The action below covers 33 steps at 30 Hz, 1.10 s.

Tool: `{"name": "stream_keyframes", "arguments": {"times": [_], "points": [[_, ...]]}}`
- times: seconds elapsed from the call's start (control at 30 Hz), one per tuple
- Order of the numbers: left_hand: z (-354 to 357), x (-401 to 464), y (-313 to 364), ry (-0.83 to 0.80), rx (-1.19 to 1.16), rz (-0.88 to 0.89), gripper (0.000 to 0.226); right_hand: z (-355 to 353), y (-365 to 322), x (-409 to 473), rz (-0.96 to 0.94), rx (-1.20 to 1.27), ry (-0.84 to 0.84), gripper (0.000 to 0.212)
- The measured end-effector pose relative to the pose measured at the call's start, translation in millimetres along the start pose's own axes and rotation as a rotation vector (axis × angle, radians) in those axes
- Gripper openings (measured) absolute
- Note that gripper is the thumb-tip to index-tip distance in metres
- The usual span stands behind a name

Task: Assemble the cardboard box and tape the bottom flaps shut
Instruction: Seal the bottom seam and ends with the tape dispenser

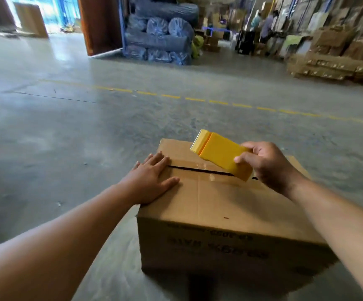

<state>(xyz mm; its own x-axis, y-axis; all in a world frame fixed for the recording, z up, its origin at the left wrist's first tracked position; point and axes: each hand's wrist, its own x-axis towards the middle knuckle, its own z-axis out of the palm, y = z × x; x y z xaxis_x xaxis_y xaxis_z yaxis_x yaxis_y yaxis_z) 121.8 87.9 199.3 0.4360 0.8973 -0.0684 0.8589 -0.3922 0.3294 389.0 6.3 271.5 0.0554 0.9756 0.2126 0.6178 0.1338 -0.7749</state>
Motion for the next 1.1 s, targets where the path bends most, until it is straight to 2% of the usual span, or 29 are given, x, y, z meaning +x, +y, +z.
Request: {"name": "stream_keyframes", "arguments": {"times": [0.13, 0.2, 0.37, 0.53, 0.67, 0.73, 0.83, 0.93, 1.1], "points": [[-1, -8, -8, 0.041, -0.145, -0.070, 0.085, 45, -19, 25, 0.114, 0.213, 0.011, 0.023], [4, -10, -10, 0.032, -0.250, -0.091, 0.081, 56, -20, 34, 0.177, 0.277, 0.085, 0.030], [11, -9, -19, 0.020, -0.510, -0.149, 0.073, 63, -18, 55, 0.262, 0.364, 0.243, 0.022], [18, -3, -26, 0.073, -0.693, -0.115, 0.062, 73, -20, 72, 0.275, 0.399, 0.171, 0.026], [12, 6, -29, 0.172, -0.978, -0.141, 0.025, 75, -13, 88, 0.288, 0.402, 0.119, 0.027], [2, 9, -27, 0.205, -1.125, -0.184, 0.035, 75, -7, 94, 0.292, 0.417, 0.103, 0.027], [-8, 16, -25, 0.107, -1.260, -0.276, 0.052, 75, 1, 99, 0.292, 0.428, 0.083, 0.029], [-9, 23, -25, 0.008, -1.281, -0.293, 0.049, 76, 6, 101, 0.300, 0.436, 0.061, 0.029], [-10, 32, -25, -0.013, -1.323, -0.318, 0.034, 75, 6, 105, 0.309, 0.415, 0.005, 0.036]]}}
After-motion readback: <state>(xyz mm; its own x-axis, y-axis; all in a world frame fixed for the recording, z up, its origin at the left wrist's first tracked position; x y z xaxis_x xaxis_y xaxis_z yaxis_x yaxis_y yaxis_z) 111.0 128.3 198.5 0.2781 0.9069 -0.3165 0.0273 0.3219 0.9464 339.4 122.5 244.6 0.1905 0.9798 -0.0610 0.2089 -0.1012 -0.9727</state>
